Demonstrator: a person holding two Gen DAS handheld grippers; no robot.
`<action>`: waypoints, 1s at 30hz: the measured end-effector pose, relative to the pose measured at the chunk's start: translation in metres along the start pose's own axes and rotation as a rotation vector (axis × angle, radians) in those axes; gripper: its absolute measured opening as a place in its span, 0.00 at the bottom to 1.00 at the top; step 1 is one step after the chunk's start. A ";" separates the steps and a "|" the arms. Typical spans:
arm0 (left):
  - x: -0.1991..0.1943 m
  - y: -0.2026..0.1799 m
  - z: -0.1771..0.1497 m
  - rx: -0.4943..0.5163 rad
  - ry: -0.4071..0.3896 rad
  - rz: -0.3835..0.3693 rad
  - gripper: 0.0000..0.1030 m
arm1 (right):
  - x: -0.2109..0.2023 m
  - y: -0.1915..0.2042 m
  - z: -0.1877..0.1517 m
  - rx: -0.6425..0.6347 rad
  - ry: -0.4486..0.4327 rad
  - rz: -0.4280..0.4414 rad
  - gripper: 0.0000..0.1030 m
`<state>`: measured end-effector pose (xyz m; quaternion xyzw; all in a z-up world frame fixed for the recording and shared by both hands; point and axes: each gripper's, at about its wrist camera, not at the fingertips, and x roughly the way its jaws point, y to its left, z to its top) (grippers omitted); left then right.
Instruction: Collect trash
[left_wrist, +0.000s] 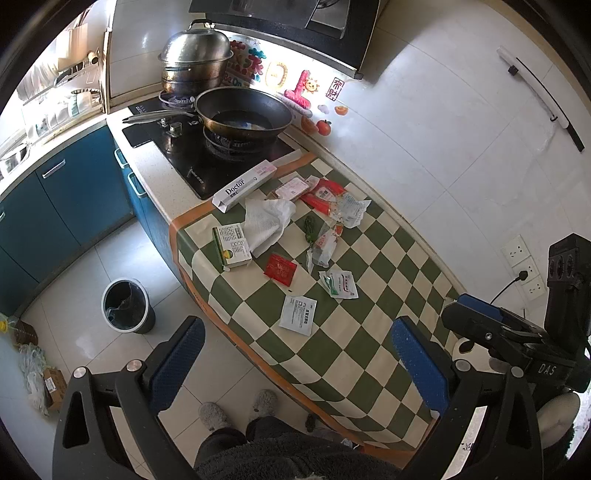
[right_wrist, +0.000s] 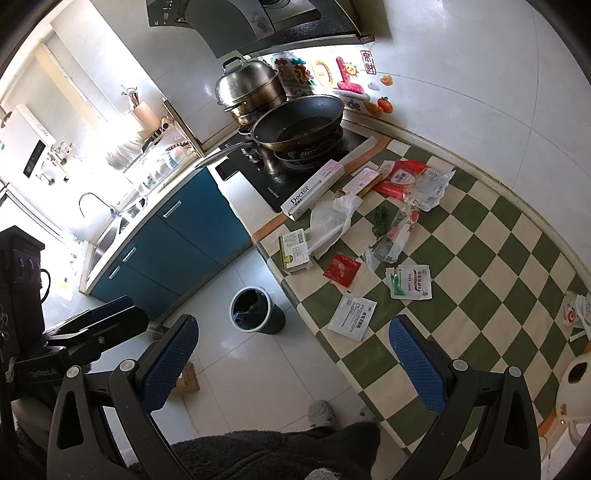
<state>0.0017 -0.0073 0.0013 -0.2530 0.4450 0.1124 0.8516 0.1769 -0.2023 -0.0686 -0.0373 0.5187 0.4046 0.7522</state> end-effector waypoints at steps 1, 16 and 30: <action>-0.001 0.000 0.000 0.000 0.001 -0.002 1.00 | 0.000 0.000 0.000 -0.001 0.000 -0.002 1.00; 0.004 0.002 0.004 0.039 -0.021 0.096 1.00 | 0.003 -0.003 0.002 0.031 -0.019 -0.038 1.00; 0.163 0.057 0.092 0.293 0.071 0.531 1.00 | 0.131 -0.116 0.037 0.389 -0.015 -0.364 1.00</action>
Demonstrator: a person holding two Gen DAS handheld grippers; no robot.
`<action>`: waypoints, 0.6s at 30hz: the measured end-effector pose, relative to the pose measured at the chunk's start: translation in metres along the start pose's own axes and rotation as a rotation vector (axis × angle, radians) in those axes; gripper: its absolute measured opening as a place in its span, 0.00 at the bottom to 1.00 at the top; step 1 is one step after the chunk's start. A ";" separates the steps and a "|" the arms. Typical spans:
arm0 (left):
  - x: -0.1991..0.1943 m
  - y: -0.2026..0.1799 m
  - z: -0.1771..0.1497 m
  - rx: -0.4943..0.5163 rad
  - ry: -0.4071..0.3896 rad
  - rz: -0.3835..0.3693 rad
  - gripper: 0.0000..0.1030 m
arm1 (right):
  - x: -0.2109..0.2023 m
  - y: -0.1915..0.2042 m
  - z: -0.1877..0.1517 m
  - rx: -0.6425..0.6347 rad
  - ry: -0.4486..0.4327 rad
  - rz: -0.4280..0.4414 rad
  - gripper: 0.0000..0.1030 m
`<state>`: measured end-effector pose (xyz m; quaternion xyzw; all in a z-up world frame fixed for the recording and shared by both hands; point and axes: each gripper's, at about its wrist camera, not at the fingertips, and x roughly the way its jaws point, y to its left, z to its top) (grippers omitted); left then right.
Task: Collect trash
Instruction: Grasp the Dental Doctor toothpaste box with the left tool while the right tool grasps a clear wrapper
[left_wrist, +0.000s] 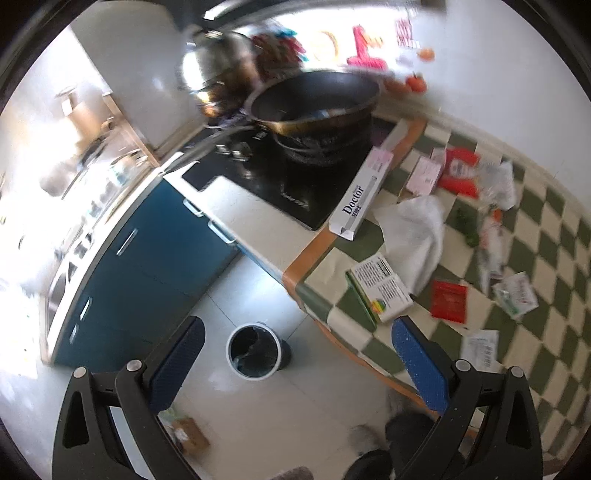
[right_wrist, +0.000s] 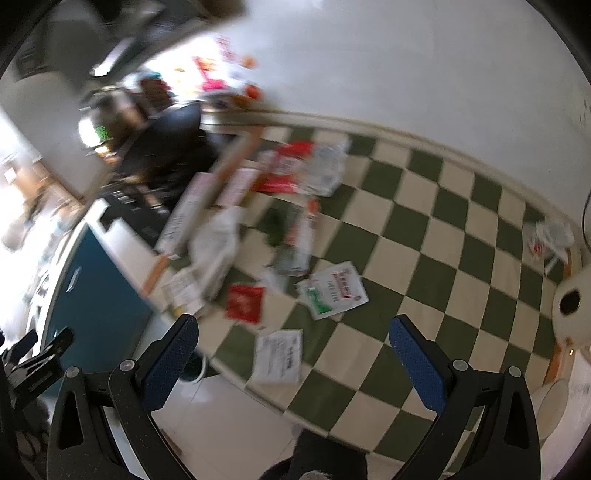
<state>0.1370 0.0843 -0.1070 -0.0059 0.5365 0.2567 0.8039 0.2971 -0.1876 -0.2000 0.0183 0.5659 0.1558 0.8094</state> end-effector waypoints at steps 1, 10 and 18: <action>0.018 -0.007 0.014 0.036 0.015 0.008 1.00 | 0.014 -0.002 0.007 0.010 0.009 -0.019 1.00; 0.167 -0.063 0.119 0.234 0.191 -0.035 1.00 | 0.184 -0.009 0.094 0.108 0.143 -0.095 0.93; 0.256 -0.093 0.148 0.317 0.330 -0.103 0.53 | 0.267 -0.008 0.115 0.133 0.247 -0.125 0.80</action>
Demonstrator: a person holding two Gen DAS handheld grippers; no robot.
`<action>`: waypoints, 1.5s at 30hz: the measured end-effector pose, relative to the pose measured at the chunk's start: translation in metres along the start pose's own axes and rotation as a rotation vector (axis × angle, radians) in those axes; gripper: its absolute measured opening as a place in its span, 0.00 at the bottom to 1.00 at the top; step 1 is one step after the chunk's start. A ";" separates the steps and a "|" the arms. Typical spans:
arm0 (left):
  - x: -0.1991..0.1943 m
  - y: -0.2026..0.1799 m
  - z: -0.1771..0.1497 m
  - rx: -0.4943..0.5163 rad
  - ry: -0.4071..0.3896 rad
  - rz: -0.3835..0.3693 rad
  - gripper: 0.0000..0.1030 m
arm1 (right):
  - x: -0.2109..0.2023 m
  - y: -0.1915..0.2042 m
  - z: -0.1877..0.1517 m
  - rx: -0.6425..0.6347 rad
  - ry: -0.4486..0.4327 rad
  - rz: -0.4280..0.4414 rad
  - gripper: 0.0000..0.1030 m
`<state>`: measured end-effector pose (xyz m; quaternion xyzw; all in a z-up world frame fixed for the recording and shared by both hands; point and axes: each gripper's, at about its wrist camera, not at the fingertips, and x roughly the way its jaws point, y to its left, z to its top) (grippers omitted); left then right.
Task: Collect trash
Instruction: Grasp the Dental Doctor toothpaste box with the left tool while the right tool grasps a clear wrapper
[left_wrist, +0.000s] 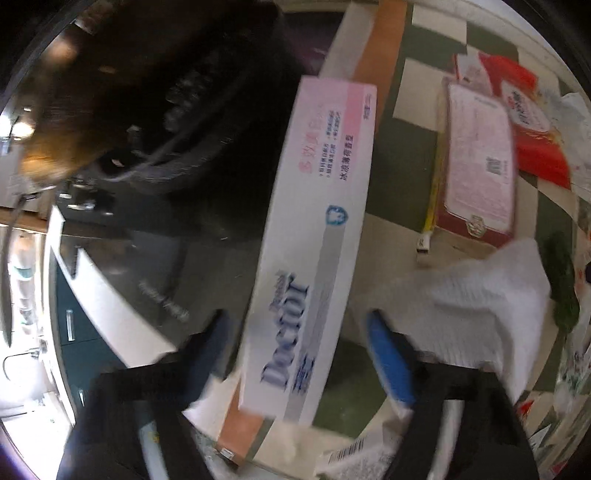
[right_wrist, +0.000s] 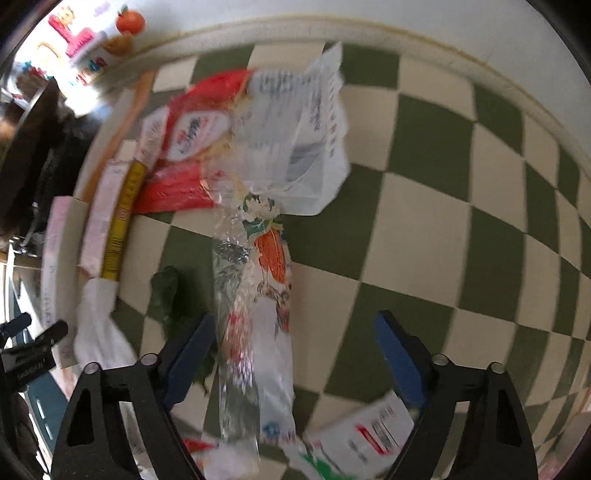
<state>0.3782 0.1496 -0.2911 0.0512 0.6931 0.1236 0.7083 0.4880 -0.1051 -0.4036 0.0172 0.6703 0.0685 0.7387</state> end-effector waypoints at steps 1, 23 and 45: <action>0.001 0.000 0.000 -0.004 -0.002 -0.004 0.47 | 0.006 0.005 0.001 -0.024 0.009 -0.011 0.74; -0.116 0.034 -0.073 -0.174 -0.290 -0.047 0.41 | -0.133 -0.004 -0.005 -0.058 -0.248 0.098 0.00; -0.077 0.213 -0.321 -0.426 -0.322 -0.142 0.41 | -0.189 0.245 -0.192 -0.273 -0.337 0.250 0.00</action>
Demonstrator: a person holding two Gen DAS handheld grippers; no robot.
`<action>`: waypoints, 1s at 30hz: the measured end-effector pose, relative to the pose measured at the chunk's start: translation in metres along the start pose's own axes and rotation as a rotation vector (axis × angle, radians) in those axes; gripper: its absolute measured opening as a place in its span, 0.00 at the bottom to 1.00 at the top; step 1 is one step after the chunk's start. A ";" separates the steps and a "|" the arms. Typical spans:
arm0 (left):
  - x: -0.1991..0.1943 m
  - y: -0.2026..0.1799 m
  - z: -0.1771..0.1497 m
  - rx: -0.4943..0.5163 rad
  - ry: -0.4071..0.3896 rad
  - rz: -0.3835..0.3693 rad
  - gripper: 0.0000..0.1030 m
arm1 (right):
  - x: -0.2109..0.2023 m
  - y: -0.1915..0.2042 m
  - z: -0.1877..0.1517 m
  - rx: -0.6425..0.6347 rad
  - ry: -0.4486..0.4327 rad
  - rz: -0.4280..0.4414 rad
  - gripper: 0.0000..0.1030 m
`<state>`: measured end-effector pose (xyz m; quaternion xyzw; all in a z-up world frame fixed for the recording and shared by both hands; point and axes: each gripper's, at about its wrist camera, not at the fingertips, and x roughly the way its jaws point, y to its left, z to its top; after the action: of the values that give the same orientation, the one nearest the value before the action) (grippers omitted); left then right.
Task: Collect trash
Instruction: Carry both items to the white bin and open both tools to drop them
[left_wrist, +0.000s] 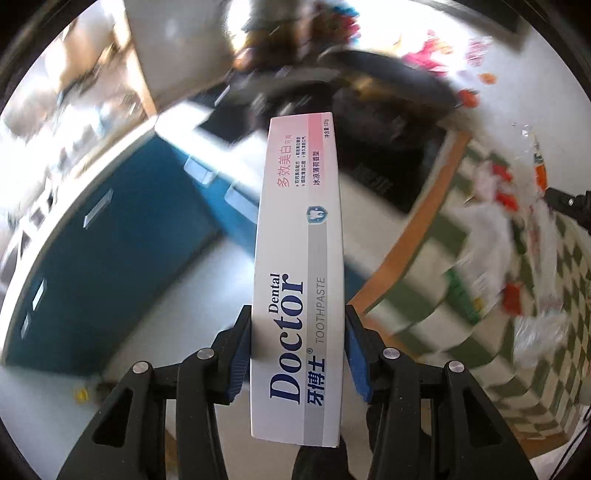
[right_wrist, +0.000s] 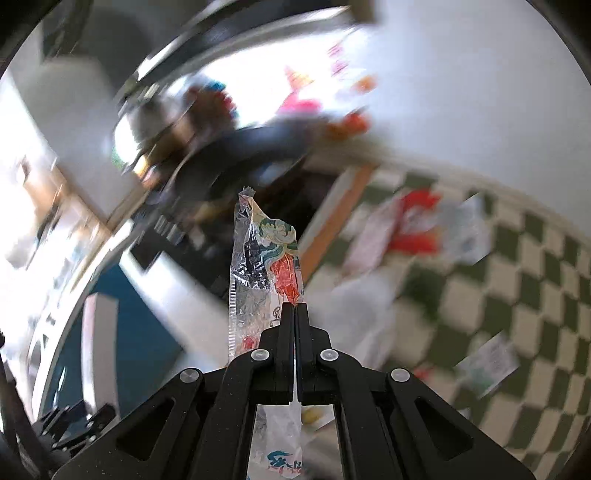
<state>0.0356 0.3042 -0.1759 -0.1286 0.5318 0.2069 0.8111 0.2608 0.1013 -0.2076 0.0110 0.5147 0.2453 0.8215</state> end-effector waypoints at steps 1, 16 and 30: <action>0.011 0.010 -0.010 -0.021 0.022 0.008 0.41 | 0.016 0.020 -0.015 -0.026 0.041 0.017 0.00; 0.395 0.196 -0.207 -0.462 0.589 -0.118 0.41 | 0.428 0.196 -0.308 -0.355 0.659 0.056 0.00; 0.618 0.232 -0.303 -0.628 0.858 -0.315 0.63 | 0.646 0.195 -0.450 -0.602 0.967 -0.039 0.02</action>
<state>-0.1035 0.5015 -0.8611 -0.5149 0.7016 0.1608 0.4655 0.0276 0.4355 -0.9092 -0.3467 0.7396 0.3433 0.4637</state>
